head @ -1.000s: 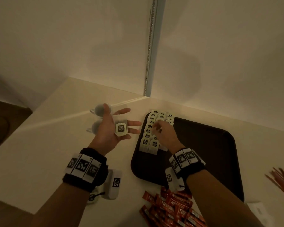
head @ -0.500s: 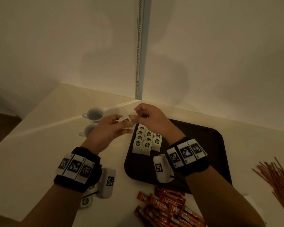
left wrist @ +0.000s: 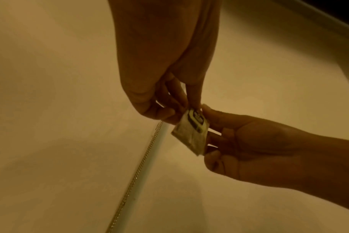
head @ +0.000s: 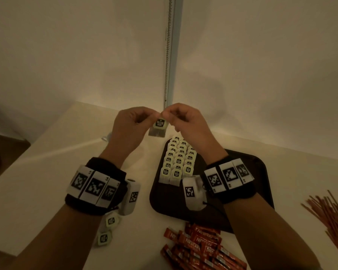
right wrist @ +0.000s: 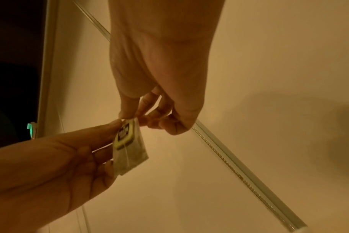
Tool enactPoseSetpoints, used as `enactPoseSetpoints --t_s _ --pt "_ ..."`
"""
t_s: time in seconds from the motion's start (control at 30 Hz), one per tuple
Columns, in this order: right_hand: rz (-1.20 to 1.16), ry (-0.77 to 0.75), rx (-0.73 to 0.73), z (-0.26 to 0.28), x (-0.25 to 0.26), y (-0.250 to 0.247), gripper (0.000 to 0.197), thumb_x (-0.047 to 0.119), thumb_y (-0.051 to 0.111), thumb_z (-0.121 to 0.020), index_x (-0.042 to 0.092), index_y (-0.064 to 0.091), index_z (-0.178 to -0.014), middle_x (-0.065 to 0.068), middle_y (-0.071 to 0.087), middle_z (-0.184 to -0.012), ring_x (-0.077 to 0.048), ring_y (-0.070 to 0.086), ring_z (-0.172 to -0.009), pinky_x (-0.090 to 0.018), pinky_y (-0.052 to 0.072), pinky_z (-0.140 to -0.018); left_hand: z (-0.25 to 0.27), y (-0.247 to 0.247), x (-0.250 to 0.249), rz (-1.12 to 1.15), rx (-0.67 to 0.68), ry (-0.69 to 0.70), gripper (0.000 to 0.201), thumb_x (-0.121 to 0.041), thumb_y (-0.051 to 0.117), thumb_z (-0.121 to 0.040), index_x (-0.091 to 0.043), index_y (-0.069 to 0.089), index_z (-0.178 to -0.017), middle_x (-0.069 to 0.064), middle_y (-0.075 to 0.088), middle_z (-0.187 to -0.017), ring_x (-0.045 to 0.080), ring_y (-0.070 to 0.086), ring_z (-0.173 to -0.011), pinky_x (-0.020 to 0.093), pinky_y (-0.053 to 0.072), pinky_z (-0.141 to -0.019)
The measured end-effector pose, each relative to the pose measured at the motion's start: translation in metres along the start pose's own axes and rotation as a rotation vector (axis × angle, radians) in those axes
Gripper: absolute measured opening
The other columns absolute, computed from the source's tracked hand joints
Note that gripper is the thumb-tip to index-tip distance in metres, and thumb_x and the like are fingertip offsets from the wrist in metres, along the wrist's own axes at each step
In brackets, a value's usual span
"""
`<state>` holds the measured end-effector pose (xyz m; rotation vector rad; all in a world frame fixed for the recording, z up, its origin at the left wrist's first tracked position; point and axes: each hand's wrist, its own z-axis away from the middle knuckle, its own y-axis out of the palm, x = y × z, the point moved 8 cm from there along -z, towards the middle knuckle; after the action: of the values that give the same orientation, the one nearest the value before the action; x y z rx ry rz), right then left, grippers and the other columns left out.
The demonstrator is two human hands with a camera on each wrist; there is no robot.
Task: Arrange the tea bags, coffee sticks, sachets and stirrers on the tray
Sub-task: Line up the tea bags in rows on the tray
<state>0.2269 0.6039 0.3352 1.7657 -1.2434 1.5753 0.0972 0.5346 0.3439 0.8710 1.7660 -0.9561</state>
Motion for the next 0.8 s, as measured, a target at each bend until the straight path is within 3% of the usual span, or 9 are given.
enactPoseSetpoints --t_s 0.1,0.17,0.2,0.33,0.43,0.53,0.63,0.73,0.8 --pt "-0.023 -0.070 -0.024 -0.007 0.016 -0.008 0.006 0.008 0.063 -0.087 0.005 0.067 -0.090 0.007 0.063 -0.073 0.005 0.053 -0.059 -0.008 0.040 -0.060 0.000 0.001 -0.005 0.098 0.056 -0.018 0.027 -0.011 0.070 -0.082 -0.019 0.062 -0.107 -0.007 0.068 -0.090 0.000 0.066 -0.076 0.012 0.049 -0.064" --pt "-0.005 -0.122 -0.021 -0.010 0.026 -0.011 0.004 0.009 0.064 -0.087 0.012 0.067 -0.087 0.008 0.064 -0.074 0.003 0.055 -0.064 -0.011 0.041 -0.062 0.003 0.007 -0.003 0.105 0.119 -0.034 0.051 -0.008 0.077 -0.074 -0.021 0.056 -0.119 -0.005 0.069 -0.096 0.004 0.069 -0.079 0.013 0.050 -0.066" --pt "0.013 -0.151 -0.024 -0.012 0.031 -0.013 0.005 0.010 0.064 -0.086 0.015 0.067 -0.085 0.008 0.064 -0.076 0.000 0.056 -0.067 -0.015 0.043 -0.064 0.004 0.009 -0.002 0.113 0.128 -0.040 0.052 -0.006 0.077 -0.073 -0.020 0.057 -0.119 -0.005 0.071 -0.093 0.005 0.069 -0.077 0.013 0.050 -0.066" --pt "0.155 -0.281 -0.077 -0.013 0.051 -0.019 0.006 0.014 0.066 -0.085 0.019 0.066 -0.082 0.013 0.064 -0.079 -0.004 0.055 -0.072 -0.026 0.048 -0.068 0.005 0.014 0.006 0.153 0.083 -0.057 0.021 -0.005 0.071 -0.079 -0.016 0.069 -0.096 -0.008 0.073 -0.071 0.007 0.068 -0.067 0.019 0.053 -0.064" --pt "0.153 -0.324 -0.085 -0.012 0.059 -0.020 0.008 0.012 0.065 -0.085 0.019 0.065 -0.082 0.010 0.065 -0.079 -0.003 0.057 -0.070 -0.026 0.051 -0.063 0.005 0.018 0.008 0.207 0.065 -0.064 0.019 -0.005 0.071 -0.080 -0.019 0.069 -0.094 -0.007 0.073 -0.071 0.008 0.068 -0.068 0.020 0.053 -0.064" --pt "0.092 -0.300 -0.085 -0.013 0.056 -0.023 0.010 0.007 0.063 -0.086 0.016 0.063 -0.083 0.005 0.065 -0.077 -0.003 0.059 -0.065 -0.018 0.045 -0.057 0.005 0.019 0.004 0.246 0.059 -0.053 0.022 -0.005 0.071 -0.080 -0.021 0.068 -0.096 -0.008 0.074 -0.074 0.009 0.067 -0.069 0.020 0.052 -0.063" --pt "0.084 -0.257 -0.062 -0.012 0.050 -0.025 0.008 0.005 0.063 -0.086 0.013 0.063 -0.086 -0.001 0.064 -0.076 -0.008 0.059 -0.062 -0.019 0.046 -0.057 0.005 0.018 0.003 0.225 0.077 -0.030 0.018 -0.005 0.070 -0.081 -0.020 0.070 -0.091 -0.009 0.074 -0.074 0.009 0.067 -0.070 0.020 0.052 -0.064" --pt "0.209 -0.204 0.029 -0.010 0.047 -0.020 0.011 0.006 0.063 -0.086 0.013 0.068 -0.093 0.001 0.065 -0.077 -0.006 0.060 -0.066 -0.018 0.049 -0.063 0.007 0.021 0.006 0.240 0.119 -0.045 0.022 0.002 0.070 -0.079 -0.015 0.068 -0.093 -0.010 0.074 -0.079 0.005 0.068 -0.073 0.016 0.050 -0.065" --pt "0.383 -0.231 0.082 -0.008 0.050 -0.015 0.011 0.012 0.064 -0.086 0.015 0.071 -0.094 0.006 0.067 -0.080 -0.003 0.060 -0.071 -0.010 0.045 -0.067 0.011 0.025 0.008 0.205 0.167 -0.052 0.027 -0.002 0.072 -0.078 -0.016 0.067 -0.100 -0.010 0.074 -0.089 0.003 0.068 -0.085 0.016 0.050 -0.072"
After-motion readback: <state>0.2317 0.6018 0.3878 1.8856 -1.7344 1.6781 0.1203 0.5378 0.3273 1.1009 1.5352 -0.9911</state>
